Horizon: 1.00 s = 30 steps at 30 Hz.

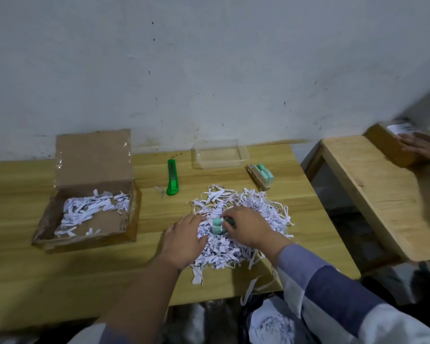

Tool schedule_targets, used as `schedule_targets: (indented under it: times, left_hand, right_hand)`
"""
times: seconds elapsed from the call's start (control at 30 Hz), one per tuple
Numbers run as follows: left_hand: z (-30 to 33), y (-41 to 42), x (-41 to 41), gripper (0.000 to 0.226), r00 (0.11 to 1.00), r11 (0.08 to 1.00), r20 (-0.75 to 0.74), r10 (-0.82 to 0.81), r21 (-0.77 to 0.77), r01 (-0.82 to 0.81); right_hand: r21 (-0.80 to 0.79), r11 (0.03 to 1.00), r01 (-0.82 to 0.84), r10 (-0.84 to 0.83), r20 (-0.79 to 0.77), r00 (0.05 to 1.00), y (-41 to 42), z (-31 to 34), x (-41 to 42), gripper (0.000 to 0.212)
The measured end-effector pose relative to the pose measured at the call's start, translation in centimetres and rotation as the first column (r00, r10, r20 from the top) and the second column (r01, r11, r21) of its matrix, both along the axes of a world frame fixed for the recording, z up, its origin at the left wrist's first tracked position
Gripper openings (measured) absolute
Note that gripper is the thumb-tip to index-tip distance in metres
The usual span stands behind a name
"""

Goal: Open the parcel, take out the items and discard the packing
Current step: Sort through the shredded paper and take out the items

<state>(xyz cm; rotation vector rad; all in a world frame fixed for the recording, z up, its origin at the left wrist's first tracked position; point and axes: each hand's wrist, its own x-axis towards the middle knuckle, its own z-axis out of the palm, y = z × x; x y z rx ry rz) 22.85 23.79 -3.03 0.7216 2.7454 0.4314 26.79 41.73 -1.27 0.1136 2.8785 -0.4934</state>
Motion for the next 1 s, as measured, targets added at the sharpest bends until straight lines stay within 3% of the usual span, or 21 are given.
schedule_targets:
  times: [0.1,0.2,0.33,0.47,0.57,0.67,0.77,0.83,0.93,1.0]
  left_hand:
    - [-0.4,0.0,0.1,0.052,1.0,1.0,0.009,-0.011,-0.022,0.011]
    - [-0.5,-0.1,0.2,0.054,1.0,0.999,0.026,-0.018,-0.048,0.019]
    - [-0.4,-0.1,0.1,0.055,0.999,0.996,0.027,-0.027,-0.089,0.03]
    - [-0.3,0.0,-0.1,0.056,0.998,0.993,0.052,-0.029,-0.11,0.035]
    - [0.0,0.3,-0.1,0.056,0.997,0.995,0.082,-0.008,-0.1,0.016]
    - [0.8,0.8,-0.2,0.055,0.994,0.998,0.103,0.038,-0.062,-0.031]
    - [2.2,1.8,-0.1,0.051,0.99,0.981,0.02,0.142,0.127,-0.144]
    - [2.9,2.6,0.0,0.058,0.992,0.968,-0.015,0.122,0.221,-0.115]
    - [3.6,3.8,0.0,0.071,0.992,0.959,0.069,0.109,0.256,-0.123]
    - [4.1,4.2,-0.1,0.05,0.983,0.935,0.076,0.168,0.304,-0.183]
  right_hand:
    - [0.065,0.998,-0.026,0.026,0.009,1.0,-0.6,0.1,-0.1,0.056]
    - [0.117,0.992,-0.039,0.034,0.049,0.998,-1.2,0.1,-0.3,0.056]
    - [-0.12,0.982,0.145,-0.141,0.038,0.989,-0.7,0.7,-0.7,0.048]
    - [-0.446,0.85,0.28,-0.263,0.101,0.959,0.8,2.2,-0.5,0.071]
    - [-0.634,0.698,0.332,-0.334,0.122,0.935,1.6,3.2,-0.5,0.062]
    - [-0.717,0.614,0.331,-0.374,0.106,0.922,1.6,4.0,-0.9,0.057]
    - [-0.774,0.552,0.311,-0.383,0.097,0.919,1.3,4.5,-1.2,0.061]
    - [-0.798,0.525,0.296,-0.39,0.083,0.917,1.1,4.7,-1.3,0.054]
    - [-0.846,0.447,0.291,-0.422,0.088,0.902,0.9,4.9,-1.5,0.043]
    - [-0.88,0.388,0.273,-0.416,0.097,0.904,0.8,5.1,-1.3,0.042]
